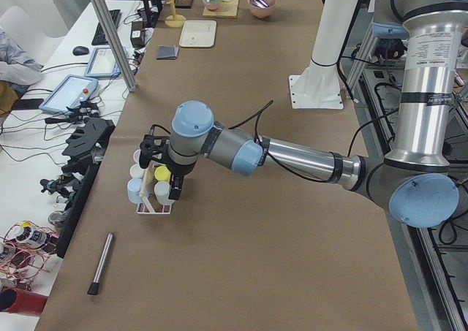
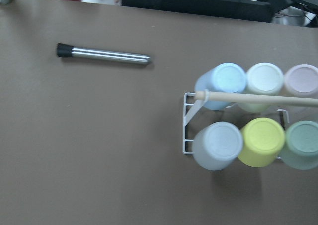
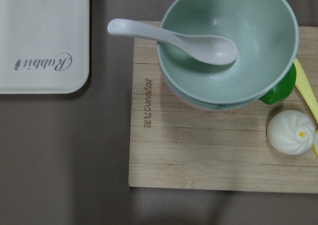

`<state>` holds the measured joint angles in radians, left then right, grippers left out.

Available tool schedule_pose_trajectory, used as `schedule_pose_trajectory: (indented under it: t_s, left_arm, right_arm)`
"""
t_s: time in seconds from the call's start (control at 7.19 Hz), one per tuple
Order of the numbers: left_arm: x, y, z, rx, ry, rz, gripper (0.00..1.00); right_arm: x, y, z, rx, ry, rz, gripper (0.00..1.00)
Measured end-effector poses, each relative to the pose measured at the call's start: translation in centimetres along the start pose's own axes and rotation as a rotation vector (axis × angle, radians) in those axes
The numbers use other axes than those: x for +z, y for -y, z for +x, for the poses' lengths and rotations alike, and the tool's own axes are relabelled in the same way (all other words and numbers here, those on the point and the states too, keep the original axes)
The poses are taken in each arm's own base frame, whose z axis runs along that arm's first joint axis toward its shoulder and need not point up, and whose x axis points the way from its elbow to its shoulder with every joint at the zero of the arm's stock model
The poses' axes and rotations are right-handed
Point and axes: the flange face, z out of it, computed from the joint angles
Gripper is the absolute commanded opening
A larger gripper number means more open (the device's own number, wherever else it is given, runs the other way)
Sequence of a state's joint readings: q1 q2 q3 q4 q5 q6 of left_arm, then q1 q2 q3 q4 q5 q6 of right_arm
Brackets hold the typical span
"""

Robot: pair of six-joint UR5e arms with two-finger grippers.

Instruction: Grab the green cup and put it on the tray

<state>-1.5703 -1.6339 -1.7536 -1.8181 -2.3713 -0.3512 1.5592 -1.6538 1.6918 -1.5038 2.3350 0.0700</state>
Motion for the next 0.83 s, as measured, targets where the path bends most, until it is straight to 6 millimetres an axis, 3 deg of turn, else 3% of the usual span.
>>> schedule_pose_trajectory:
  t_s: [0.28, 0.56, 0.7, 0.83]
  left_arm:
    - [2.1, 2.6, 7.4, 0.129, -0.021, -0.004, 0.97]
    - [4.0, 2.5, 16.6, 0.299, 0.020, 0.036, 0.98]
    - [4.6, 1.6, 20.8, 0.385, 0.024, 0.053, 0.98]
    - [5.2, 0.8, 24.3, 0.491, 0.016, 0.065, 0.98]
  right_arm:
    - [-0.5, 3.5, -3.6, -0.063, 0.005, 0.018, 0.96]
    - [0.0, 6.4, -8.1, -0.085, 0.014, 0.019, 0.92]
    - [1.4, 7.2, -9.2, -0.103, 0.010, 0.023, 0.91]
    - [3.9, 7.9, -8.6, -0.136, 0.008, 0.053, 0.91]
